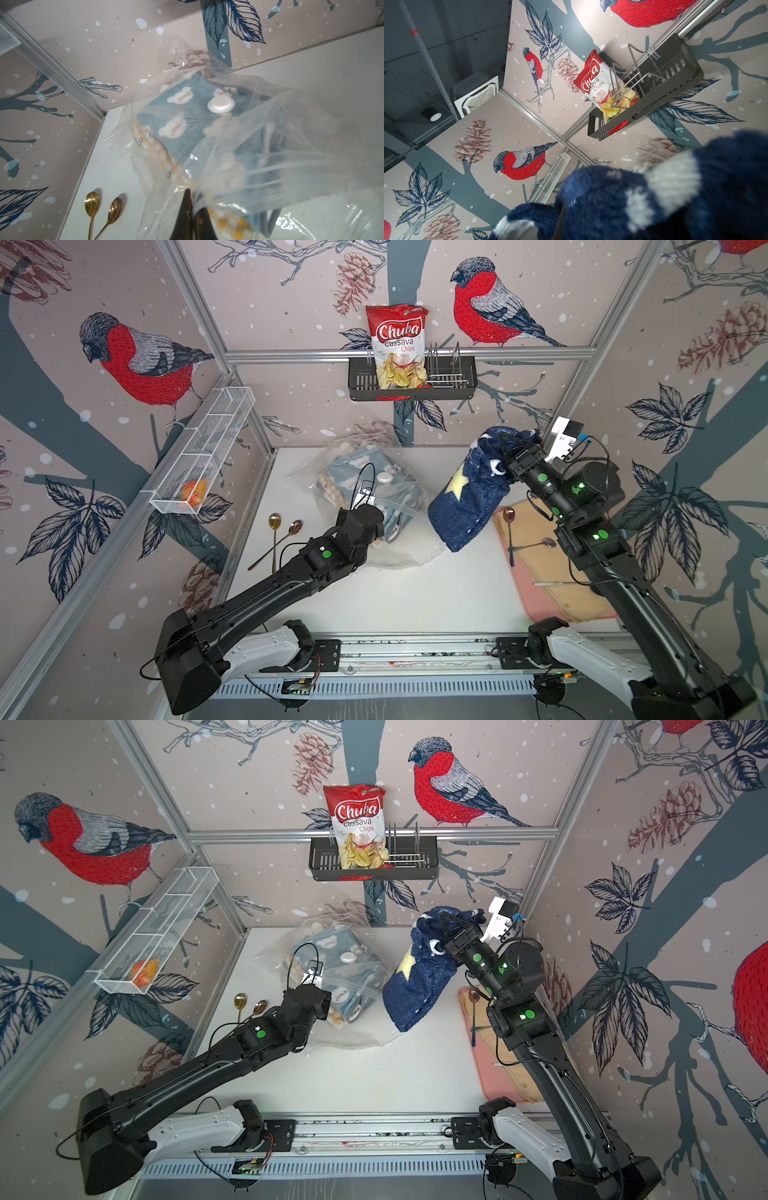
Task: Take the blanket out of the vacuum bag
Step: Take out the blanket from the vacuum bag, then place the blanket at the center of the board.
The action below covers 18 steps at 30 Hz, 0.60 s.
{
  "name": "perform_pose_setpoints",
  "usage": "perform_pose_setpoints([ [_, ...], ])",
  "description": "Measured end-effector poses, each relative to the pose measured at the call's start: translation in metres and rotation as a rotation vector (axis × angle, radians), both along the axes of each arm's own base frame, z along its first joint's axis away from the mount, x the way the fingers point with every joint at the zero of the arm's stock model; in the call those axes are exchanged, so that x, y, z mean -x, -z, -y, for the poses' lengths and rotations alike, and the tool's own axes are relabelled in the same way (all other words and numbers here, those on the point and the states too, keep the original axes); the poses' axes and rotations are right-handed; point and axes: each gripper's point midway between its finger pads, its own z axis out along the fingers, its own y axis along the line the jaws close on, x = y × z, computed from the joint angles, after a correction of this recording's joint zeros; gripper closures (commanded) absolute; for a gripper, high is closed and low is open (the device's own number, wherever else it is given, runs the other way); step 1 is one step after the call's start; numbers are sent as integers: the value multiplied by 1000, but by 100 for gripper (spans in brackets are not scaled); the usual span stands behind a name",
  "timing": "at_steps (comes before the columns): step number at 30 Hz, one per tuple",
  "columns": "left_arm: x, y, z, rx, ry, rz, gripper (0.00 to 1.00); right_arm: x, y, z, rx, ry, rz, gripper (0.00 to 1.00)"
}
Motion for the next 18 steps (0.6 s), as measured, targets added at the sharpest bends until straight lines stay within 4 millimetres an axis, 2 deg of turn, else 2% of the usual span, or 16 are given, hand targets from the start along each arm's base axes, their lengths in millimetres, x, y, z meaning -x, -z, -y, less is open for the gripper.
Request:
perform_pose_setpoints([
  [4, -7, 2, -12, 2, -56, -1, 100, -1, 11, 9, -6, -1, -29, 100],
  [9, -10, 5, -19, 0, -83, -8, 100, 7, 15, 12, -4, -17, -27, 100],
  [15, -10, -3, -27, 26, -104, 11, 100, 11, 32, 25, -2, 7, -67, 100],
  [18, -9, -5, -29, 30, -107, 16, 100, 9, 49, 24, 6, -1, -100, 100],
])
